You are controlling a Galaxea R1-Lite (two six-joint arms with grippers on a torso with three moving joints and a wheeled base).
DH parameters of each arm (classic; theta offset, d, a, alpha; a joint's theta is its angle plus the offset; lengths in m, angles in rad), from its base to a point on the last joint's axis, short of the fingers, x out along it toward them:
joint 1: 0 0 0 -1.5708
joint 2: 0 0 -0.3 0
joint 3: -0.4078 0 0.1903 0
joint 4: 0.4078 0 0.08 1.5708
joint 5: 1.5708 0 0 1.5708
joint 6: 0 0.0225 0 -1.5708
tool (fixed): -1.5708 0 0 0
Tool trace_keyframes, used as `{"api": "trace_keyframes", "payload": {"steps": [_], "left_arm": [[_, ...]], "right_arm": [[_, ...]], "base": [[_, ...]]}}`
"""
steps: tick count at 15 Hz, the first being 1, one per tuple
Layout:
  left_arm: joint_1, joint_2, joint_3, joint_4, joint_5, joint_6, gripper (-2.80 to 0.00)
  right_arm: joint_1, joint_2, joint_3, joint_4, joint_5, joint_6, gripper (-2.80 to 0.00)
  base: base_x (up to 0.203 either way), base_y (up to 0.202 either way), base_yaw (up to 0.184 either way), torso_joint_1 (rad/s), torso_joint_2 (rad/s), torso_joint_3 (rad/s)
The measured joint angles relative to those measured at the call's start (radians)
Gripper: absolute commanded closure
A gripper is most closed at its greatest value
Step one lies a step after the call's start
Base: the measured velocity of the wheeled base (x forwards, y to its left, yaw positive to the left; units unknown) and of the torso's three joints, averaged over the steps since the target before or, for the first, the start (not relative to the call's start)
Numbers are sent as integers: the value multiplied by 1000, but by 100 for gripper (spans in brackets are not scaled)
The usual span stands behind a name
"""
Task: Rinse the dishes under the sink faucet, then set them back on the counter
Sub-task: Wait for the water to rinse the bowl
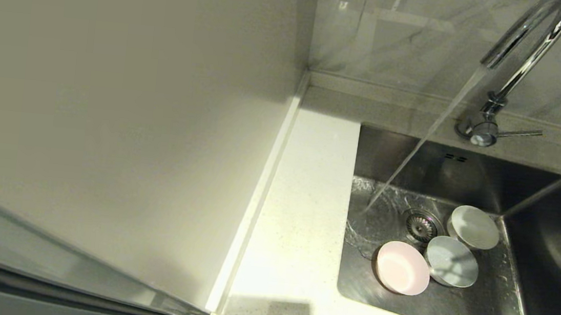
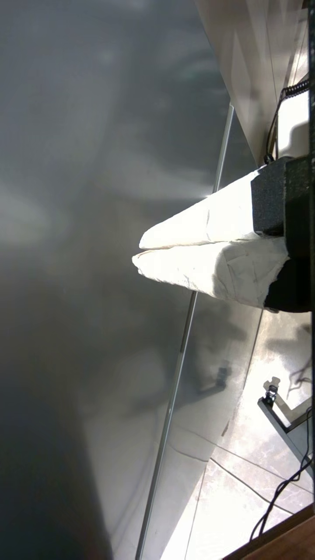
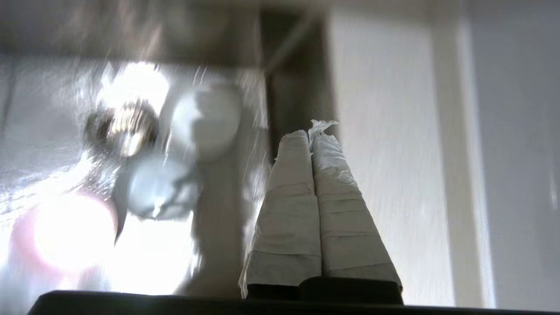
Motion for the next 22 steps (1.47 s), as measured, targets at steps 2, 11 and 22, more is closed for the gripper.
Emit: {"api": "trace_keyframes", "payload": {"steps": [2,11,22], "left_arm": [[0,0,0,0,1,0,0],[0,0,0,0,0,0,0],[0,0,0,0,0,0,0]], "right_arm": [[10,-185,205,-5,37,-16,0],[169,-900,870,-345,147,-85,0],[352,-1127,1098,-335,52,-66,0]], "base": [[0,0,0,0,0,0],[0,0,0,0,0,0],[0,0,0,0,0,0]]}}
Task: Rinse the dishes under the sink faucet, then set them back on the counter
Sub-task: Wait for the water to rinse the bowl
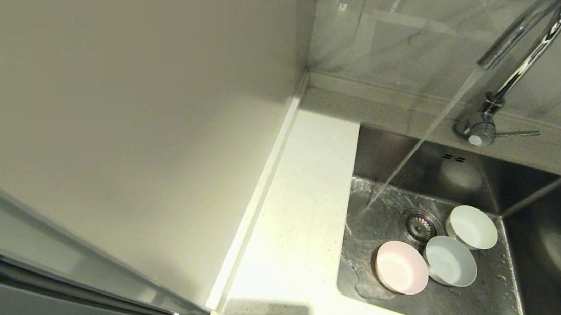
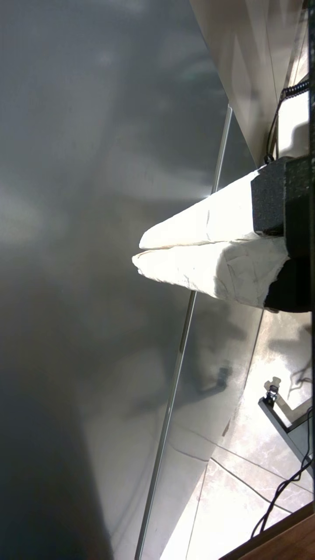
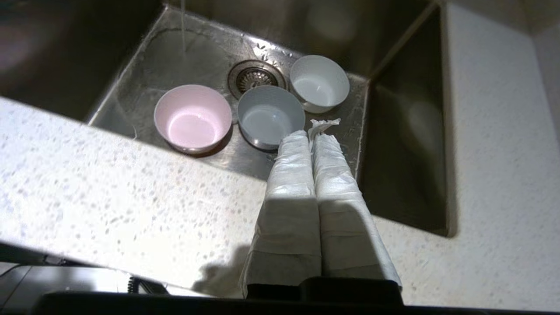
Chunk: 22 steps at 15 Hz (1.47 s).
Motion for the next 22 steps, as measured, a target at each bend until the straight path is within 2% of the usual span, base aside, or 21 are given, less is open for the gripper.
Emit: {"api": "trace_keyframes", "payload": {"steps": [5,9,11,14,15,17,22], "left_arm": [[0,0,0,-1,1,0,0],[0,0,0,0,0,0,0],[0,0,0,0,0,0,0],[0,0,0,0,0,0,0],[0,0,0,0,0,0,0],[0,0,0,0,1,0,0],[0,0,0,0,0,0,0]], "right_arm": [[1,-163,22,122,98,7,0],[1,-203,21,142,150,-11,0],[1,-207,17,156,154,5,0],[1,-210,17,203,116,162,0],[1,-210,14,213,103,187,0],[1,-210,12,217,127,140,0],[1,-210,12,218,129,152,0]], "base": [[0,0,0,0,0,0],[0,0,0,0,0,0],[0,0,0,0,0,0],[0,0,0,0,0,0],[0,0,0,0,0,0],[0,0,0,0,0,0],[0,0,0,0,0,0]]}}
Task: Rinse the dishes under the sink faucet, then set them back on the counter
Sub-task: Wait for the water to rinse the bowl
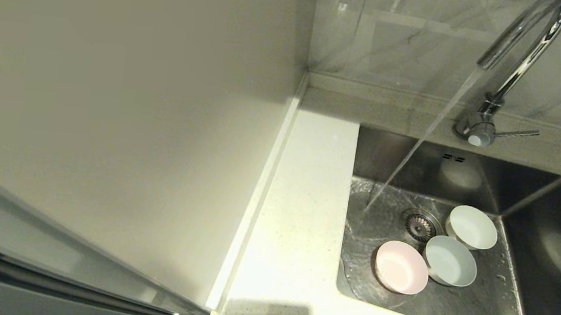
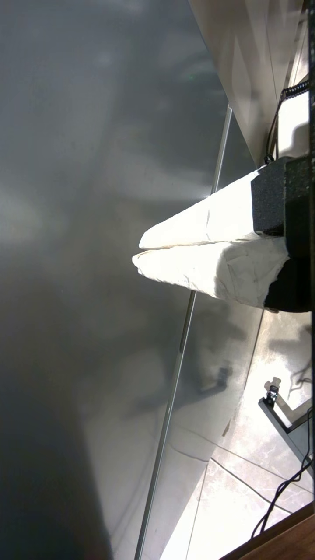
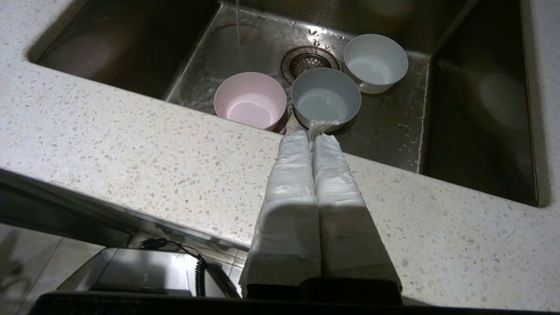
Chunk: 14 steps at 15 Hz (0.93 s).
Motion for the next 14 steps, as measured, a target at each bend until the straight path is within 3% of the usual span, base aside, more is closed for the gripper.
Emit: {"api": "trace_keyframes", "payload": {"steps": [14], "left_arm": [[0,0,0,0,0,0,0]], "right_arm": [[0,0,1,0,0,0,0]], "base": [[0,0,0,0,0,0]]}}
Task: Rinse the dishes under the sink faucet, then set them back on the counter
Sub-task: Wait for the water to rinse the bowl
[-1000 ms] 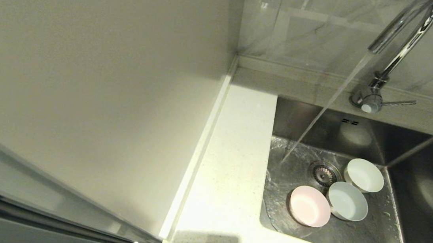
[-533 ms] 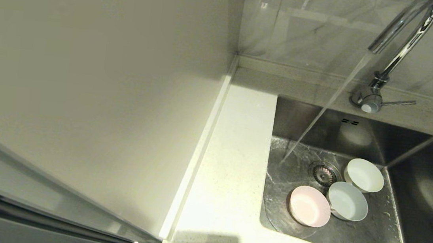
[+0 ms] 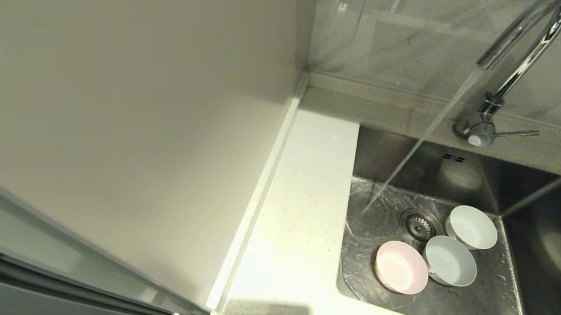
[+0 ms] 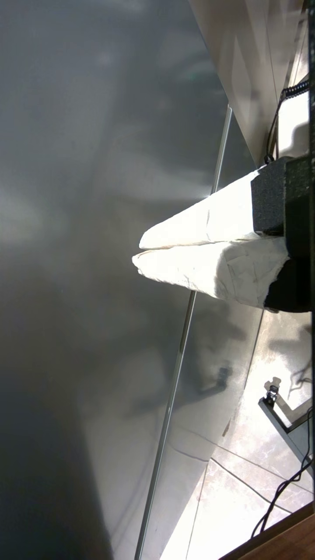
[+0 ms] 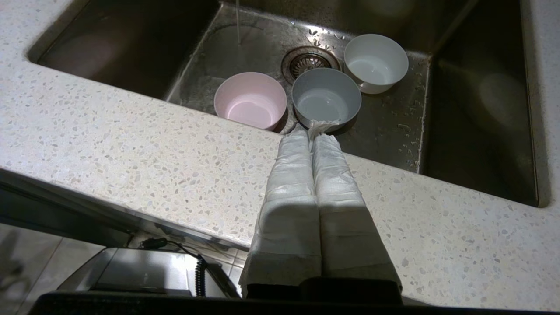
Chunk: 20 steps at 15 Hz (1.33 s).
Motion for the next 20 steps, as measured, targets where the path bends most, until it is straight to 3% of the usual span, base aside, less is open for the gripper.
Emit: {"api": "trace_keyframes", "payload": {"steps": [20], "left_arm": [[0,0,0,0,0,0,0]], "right_arm": [[0,0,0,1,0,0,0]], "base": [[0,0,0,0,0,0]]}}
